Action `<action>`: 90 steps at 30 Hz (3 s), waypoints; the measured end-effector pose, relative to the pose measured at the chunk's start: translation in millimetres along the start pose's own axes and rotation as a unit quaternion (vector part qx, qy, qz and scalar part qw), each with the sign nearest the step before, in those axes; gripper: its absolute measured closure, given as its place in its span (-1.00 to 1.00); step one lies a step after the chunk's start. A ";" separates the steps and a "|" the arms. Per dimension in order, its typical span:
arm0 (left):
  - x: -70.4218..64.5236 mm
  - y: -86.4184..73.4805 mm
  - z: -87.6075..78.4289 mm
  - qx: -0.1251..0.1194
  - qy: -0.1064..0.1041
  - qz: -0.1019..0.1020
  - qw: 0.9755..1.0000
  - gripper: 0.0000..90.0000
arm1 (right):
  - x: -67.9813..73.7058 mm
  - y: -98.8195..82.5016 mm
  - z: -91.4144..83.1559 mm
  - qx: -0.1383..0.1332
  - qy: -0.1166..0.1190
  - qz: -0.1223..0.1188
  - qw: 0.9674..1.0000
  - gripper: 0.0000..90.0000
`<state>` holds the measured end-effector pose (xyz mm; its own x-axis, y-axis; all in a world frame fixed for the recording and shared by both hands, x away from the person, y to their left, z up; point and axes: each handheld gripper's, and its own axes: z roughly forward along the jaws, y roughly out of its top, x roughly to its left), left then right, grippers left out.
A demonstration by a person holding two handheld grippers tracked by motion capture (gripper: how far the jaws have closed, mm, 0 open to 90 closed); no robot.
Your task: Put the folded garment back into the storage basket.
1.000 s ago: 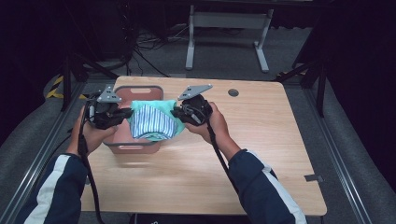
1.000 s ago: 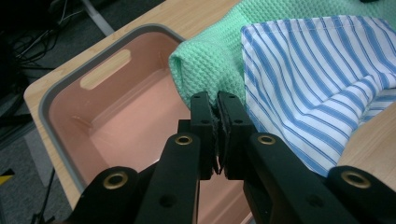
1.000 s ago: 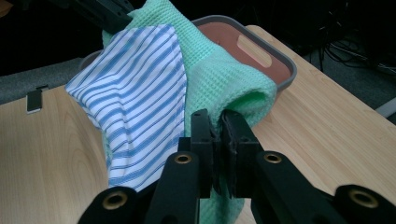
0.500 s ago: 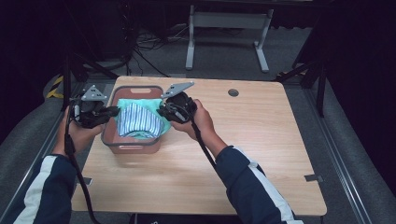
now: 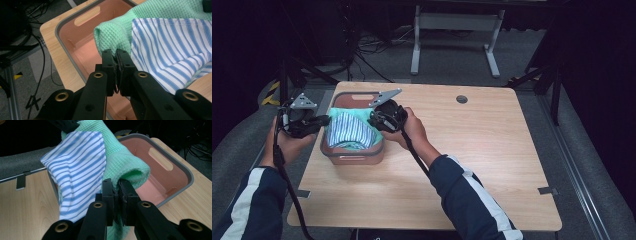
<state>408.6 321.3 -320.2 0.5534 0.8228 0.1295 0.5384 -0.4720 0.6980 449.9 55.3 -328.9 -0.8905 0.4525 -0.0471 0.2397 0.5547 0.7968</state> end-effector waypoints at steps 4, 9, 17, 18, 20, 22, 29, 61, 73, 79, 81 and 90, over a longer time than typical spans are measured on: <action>1.0 -2.5 5.8 0.005 0.002 0.001 1.000 0.91 | 0.1 -0.4 8.5 0.008 0.002 0.000 1.000 0.86; 2.5 -4.3 10.7 0.013 0.005 0.001 1.000 0.91 | -0.1 -0.9 18.2 0.017 0.002 -0.001 1.000 0.86; 3.9 -9.4 24.9 0.023 0.009 -0.005 1.000 0.91 | -2.5 -6.1 32.3 0.028 0.006 0.006 1.000 0.86; 3.4 -9.8 26.6 0.027 0.011 -0.003 1.000 0.91 | -2.4 -6.6 33.4 0.030 0.007 0.007 1.000 0.86; 3.5 -10.2 29.1 0.031 0.011 0.001 0.999 0.91 | -2.6 -8.0 36.3 0.033 0.008 0.007 0.999 0.86; 2.7 -10.9 30.3 0.031 0.009 -0.005 0.999 0.91 | -2.7 -9.2 39.0 0.036 0.007 0.007 0.999 0.86; 0.5 -12.4 41.7 0.044 0.013 0.004 0.999 0.90 | -0.8 -12.9 48.0 0.051 0.011 0.001 0.999 0.86; -6.2 -23.5 59.1 0.073 0.023 0.012 0.997 0.61 | -4.3 -22.6 60.1 0.089 0.024 -0.001 0.996 0.80; -12.0 -20.8 52.9 0.058 0.022 0.016 0.998 0.47 | -3.1 -25.1 56.9 0.089 0.020 -0.011 0.996 0.74; -18.2 -19.2 50.5 0.039 0.024 0.005 0.999 0.32 | -2.7 -26.2 52.0 0.086 0.012 -0.018 0.996 0.68; -19.6 -18.3 48.7 0.040 0.022 0.006 0.999 0.28 | -3.1 -26.6 50.8 0.087 0.009 -0.021 0.996 0.68; -31.0 -16.0 42.2 0.015 0.020 0.010 1.000 0.18 | -8.8 -29.9 34.9 0.088 -0.010 -0.027 0.996 0.51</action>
<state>409.6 290.0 -365.2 0.5388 0.8248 0.1716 0.5472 -0.4976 0.6731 464.0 59.1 -373.3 -0.8963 0.4316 -0.1017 0.2568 0.6923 0.6744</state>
